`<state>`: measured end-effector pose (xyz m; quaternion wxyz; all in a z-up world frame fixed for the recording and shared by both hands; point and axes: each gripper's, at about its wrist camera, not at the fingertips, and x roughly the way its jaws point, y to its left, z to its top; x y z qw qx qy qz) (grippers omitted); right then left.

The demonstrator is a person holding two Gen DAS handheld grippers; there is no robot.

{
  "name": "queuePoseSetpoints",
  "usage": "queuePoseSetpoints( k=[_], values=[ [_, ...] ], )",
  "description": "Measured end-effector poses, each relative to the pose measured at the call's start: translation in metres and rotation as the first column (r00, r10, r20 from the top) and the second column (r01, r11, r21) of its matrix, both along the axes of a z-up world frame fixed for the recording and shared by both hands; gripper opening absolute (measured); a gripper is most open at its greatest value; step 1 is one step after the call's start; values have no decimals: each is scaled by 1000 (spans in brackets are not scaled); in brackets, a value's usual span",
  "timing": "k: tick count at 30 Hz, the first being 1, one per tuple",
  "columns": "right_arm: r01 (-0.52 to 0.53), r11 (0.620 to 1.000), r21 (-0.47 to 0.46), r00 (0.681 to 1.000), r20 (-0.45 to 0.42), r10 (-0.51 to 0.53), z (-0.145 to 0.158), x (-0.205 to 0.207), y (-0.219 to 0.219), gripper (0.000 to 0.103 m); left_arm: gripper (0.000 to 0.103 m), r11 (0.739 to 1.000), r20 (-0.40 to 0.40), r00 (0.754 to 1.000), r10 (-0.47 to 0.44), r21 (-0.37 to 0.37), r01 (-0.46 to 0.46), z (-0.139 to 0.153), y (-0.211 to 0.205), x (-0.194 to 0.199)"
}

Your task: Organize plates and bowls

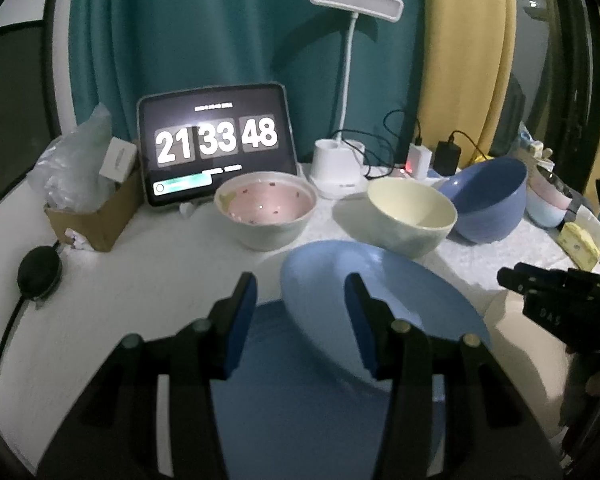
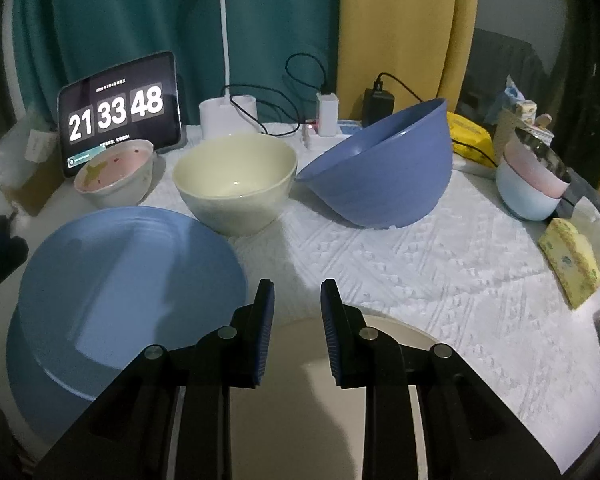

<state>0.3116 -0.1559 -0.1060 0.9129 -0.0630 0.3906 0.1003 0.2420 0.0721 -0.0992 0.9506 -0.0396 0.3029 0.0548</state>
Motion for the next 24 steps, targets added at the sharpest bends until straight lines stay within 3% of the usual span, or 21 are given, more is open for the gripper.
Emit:
queuePoseSetpoints(
  k=[11,13,15,24],
  values=[
    [-38,998,47,997,-72,41,-15,15,10,26,47,1000,-77,997,10,0,-10,-18,5,20],
    [-47,997,59,995,-86,52,-18,18,13,32,47,1000,-94,995,10,-2,-10,-22,5,23],
    [-52,995,79,992,-107,61,-22,22,15,43,47,1000,-114,993,10,-7,-11,-26,6,26],
    [-75,992,99,982,-165,91,-30,33,23,43,47,1000,-136,991,-5,-24,2,-33,7,30]
  ],
)
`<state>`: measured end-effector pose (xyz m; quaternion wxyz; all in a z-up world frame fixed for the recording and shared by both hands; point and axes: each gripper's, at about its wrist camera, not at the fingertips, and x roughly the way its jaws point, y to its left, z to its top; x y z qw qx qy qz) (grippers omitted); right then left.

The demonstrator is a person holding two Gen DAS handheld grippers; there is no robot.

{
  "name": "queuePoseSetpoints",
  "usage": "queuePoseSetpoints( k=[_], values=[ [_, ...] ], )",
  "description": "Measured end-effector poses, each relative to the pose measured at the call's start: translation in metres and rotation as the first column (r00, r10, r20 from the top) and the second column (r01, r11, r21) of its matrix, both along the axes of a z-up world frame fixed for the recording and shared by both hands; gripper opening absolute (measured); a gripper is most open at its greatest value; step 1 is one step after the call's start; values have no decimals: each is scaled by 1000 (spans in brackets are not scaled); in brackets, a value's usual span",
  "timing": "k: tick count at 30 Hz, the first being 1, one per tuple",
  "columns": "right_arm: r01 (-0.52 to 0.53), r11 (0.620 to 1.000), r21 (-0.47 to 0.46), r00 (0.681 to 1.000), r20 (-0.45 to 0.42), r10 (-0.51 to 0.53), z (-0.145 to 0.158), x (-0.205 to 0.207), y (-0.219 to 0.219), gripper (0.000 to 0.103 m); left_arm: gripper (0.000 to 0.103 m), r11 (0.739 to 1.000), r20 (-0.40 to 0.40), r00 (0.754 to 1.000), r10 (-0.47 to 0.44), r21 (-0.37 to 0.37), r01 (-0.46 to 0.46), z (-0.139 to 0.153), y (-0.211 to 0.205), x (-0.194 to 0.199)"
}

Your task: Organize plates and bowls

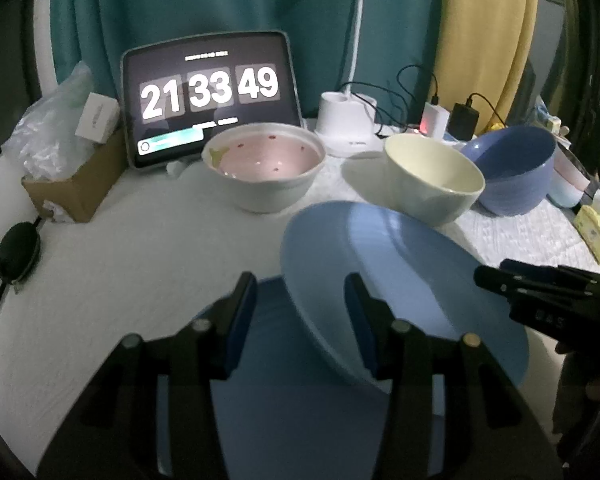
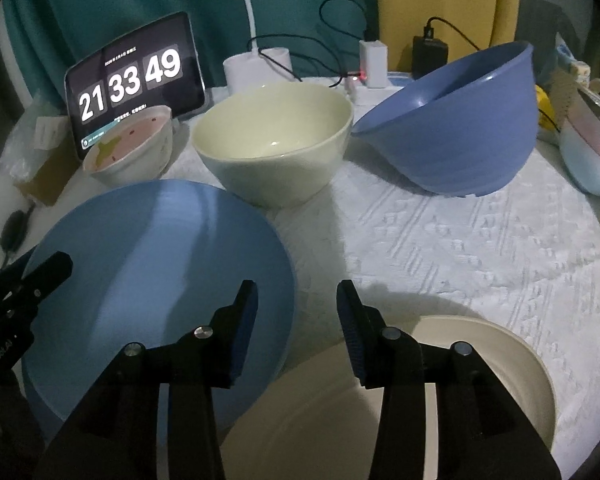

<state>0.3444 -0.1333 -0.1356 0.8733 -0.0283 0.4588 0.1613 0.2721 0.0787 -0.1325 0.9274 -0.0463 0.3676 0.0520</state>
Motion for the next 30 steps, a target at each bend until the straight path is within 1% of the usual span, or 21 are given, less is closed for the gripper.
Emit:
queuePoseSetpoints(
  k=[8,10,12,14,18,22,30],
  values=[
    [-51,998,21,998,-40,52,-6,2,10,43,47,1000,-6,1000,-9,-14,9,-1,0,0],
    [-53,998,18,998,-45,54,-7,1,12,39,46,1000,-6,1000,-22,-13,22,-1,-2,0],
    [-50,999,9,998,-38,50,-6,-1,12,32,46,999,-6,999,-36,-14,36,-1,-5,-2],
    [-53,999,4,998,-31,53,-4,-3,13,28,46,999,-7,999,-36,-11,36,-1,-7,-3],
    [-54,999,-7,998,-19,53,-1,-9,14,25,46,999,-11,999,-33,-14,33,-1,-5,-6],
    [-54,998,-8,998,-9,54,3,-14,15,25,46,999,-10,999,-31,-16,31,0,-4,-11],
    [-58,998,-4,998,21,58,15,-26,14,25,46,1000,18,999,-26,-12,27,8,-7,-24]
  ],
)
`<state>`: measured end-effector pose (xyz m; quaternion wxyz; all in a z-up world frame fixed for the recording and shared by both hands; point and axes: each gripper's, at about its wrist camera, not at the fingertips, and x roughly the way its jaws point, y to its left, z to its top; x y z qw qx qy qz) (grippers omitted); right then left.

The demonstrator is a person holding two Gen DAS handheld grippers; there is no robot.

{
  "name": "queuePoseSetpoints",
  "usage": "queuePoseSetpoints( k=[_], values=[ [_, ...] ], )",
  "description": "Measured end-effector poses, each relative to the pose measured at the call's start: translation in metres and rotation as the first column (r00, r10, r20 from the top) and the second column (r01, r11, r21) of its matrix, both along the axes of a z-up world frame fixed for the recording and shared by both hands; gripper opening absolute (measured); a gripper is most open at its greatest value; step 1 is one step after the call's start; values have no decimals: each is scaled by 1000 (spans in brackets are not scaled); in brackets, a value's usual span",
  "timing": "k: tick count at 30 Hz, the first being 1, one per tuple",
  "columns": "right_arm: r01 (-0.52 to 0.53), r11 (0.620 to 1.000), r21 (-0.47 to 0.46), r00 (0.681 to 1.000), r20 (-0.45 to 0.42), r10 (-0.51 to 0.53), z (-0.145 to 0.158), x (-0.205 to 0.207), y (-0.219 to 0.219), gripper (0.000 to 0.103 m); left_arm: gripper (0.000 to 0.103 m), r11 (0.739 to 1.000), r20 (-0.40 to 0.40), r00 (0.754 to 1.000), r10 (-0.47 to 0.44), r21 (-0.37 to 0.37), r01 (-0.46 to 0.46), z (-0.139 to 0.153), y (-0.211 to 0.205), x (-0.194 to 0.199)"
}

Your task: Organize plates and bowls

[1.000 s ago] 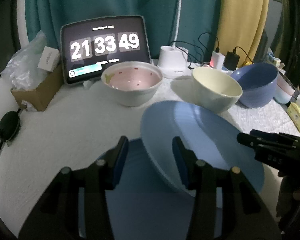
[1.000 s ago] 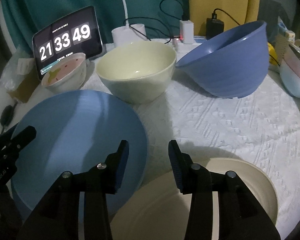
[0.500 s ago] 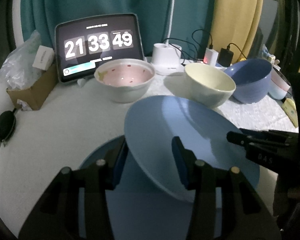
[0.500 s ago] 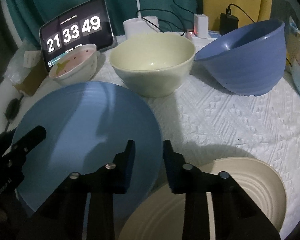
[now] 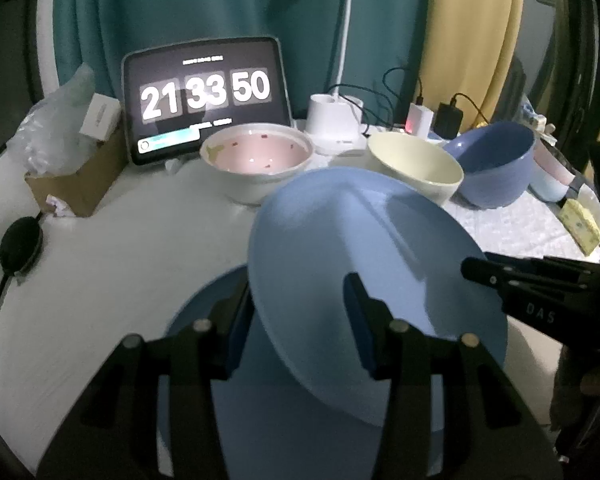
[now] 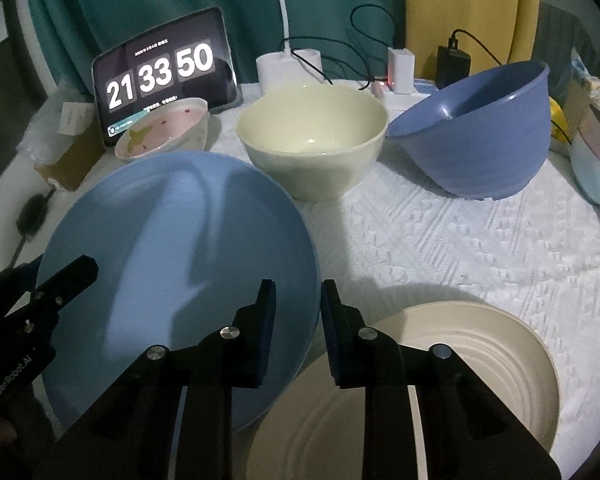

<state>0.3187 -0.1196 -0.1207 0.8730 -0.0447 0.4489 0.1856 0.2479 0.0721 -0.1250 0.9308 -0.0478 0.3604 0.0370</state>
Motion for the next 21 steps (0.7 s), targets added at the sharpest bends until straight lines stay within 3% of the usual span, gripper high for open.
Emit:
queuePoseSetpoints(
  k=[21],
  values=[
    [17,999,32,997,75,-20,21,-32,-20,25,46,1000,52,998,-21,22,20,19,-20,-29]
  ],
)
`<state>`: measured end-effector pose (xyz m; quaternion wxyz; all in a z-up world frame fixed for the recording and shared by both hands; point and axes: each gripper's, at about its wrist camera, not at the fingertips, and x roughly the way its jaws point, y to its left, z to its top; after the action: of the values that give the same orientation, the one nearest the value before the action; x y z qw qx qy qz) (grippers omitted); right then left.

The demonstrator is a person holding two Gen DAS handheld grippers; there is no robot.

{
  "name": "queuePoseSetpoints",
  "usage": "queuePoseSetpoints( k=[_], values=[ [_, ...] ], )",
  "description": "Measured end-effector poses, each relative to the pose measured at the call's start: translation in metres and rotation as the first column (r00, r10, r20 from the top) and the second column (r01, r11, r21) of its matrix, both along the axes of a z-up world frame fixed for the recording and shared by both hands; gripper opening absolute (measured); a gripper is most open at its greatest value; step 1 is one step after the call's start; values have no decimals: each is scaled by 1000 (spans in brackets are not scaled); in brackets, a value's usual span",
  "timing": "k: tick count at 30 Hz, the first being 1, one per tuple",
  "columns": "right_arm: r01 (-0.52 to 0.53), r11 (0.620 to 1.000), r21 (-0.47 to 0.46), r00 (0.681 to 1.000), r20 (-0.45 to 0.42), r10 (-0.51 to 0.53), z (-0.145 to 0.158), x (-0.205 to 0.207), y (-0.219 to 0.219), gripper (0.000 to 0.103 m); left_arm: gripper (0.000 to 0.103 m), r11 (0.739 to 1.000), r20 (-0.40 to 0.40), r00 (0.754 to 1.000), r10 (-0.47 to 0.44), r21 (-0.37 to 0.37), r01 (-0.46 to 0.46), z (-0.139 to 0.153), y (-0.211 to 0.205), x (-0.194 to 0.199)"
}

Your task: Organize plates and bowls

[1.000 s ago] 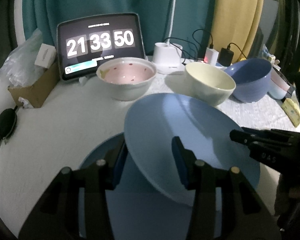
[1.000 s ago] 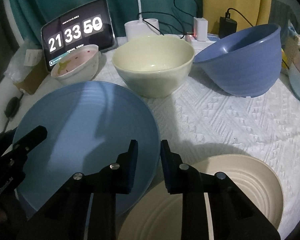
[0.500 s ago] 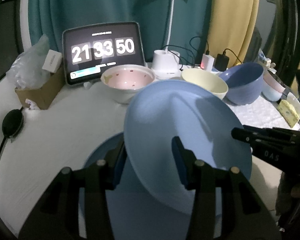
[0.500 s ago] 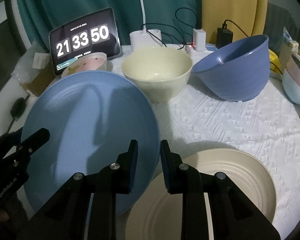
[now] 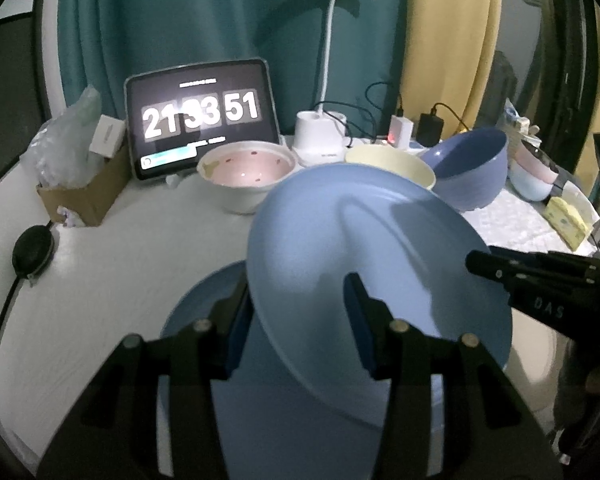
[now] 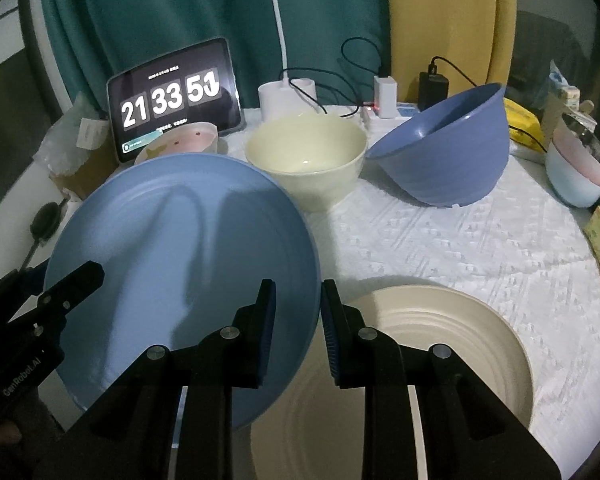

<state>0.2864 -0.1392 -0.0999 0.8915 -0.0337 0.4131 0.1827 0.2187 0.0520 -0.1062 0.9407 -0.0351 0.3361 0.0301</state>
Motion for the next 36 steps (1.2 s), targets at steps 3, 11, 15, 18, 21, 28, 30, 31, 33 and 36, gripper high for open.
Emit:
queuePoseSetpoints(
  k=[3,11,15,18,21,28,30,31,33,36],
  values=[
    [5,1000,8,1000,7,-5,2,-5,-5,25,46,1000,3,1000,-5,4,5,2,-4,-4],
    [16,1000,25,1000,19,-17,4,-15,-19,25,46,1000,7,1000,-18,19,18,5,-16,-11],
    [25,999,34,999,23,-26,4,-19,-28,25,46,999,7,1000,-29,27,28,6,-24,-14],
    [34,999,40,999,24,-35,4,-22,-35,25,46,999,6,999,-38,33,38,7,-31,-16],
    [45,998,46,999,24,-47,4,-23,-43,25,46,998,4,999,-49,39,49,7,-39,-17],
    [71,996,58,997,26,-73,3,-29,-64,25,46,996,-4,997,-78,47,78,6,-59,-18],
    [79,995,60,996,25,-80,2,-31,-71,25,46,995,-7,996,-85,49,85,5,-66,-19],
    [81,995,62,996,24,-83,1,-31,-74,25,46,995,-8,996,-88,50,88,5,-68,-19],
    [86,994,62,996,24,-87,0,-33,-80,25,46,994,-12,995,-95,51,95,4,-75,-20],
    [98,993,63,995,20,-99,-1,-36,-90,25,46,993,-19,994,-107,52,108,2,-83,-20]
  ],
)
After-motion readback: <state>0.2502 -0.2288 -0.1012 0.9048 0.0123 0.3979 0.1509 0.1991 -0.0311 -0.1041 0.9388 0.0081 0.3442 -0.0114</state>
